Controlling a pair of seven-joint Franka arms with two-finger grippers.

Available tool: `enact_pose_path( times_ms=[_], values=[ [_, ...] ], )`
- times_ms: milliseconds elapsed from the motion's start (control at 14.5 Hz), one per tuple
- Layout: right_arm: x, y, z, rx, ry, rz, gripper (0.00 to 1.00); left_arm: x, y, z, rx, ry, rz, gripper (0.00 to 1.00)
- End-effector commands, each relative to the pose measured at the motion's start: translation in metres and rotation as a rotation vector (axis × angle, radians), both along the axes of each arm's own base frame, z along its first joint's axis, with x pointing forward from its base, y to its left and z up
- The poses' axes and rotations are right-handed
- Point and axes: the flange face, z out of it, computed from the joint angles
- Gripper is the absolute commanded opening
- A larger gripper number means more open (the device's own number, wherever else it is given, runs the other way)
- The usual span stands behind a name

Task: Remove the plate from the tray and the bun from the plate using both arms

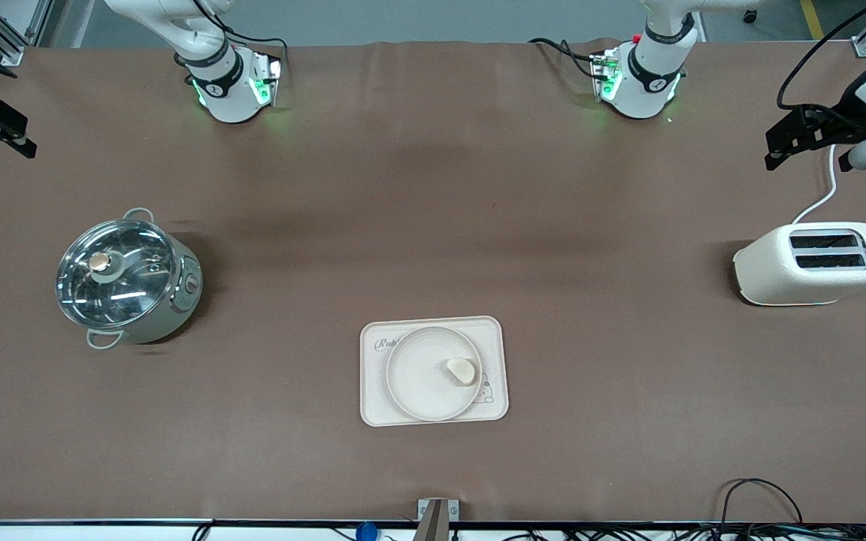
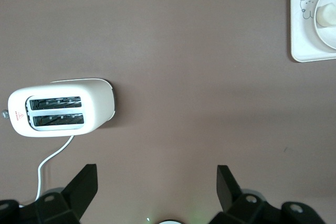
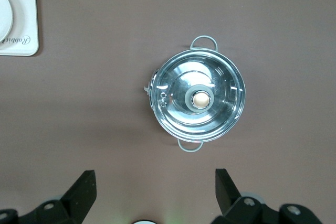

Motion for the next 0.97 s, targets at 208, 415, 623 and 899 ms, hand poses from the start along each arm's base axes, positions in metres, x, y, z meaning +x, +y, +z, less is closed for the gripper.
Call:
enact_pose_path(
  times_ms=[208,415,623,899],
  values=[
    [-0.003,0.0,0.001,0.001,0.003,-0.002,1.0,0.001,0.004,0.006,0.011,0.003,-0.016,1.0],
    [-0.001,0.006,-0.001,0.004,0.003,0.006,1.0,0.001,0.005,0.006,0.012,0.003,-0.016,1.0],
    [0.013,0.032,-0.016,0.028,0.011,0.047,1.0,0.003,0.004,0.003,0.011,0.01,-0.017,1.0],
    [0.062,0.094,-0.086,0.15,0.079,0.092,1.0,0.006,0.004,-0.002,0.008,0.018,-0.019,1.0]
  ],
)
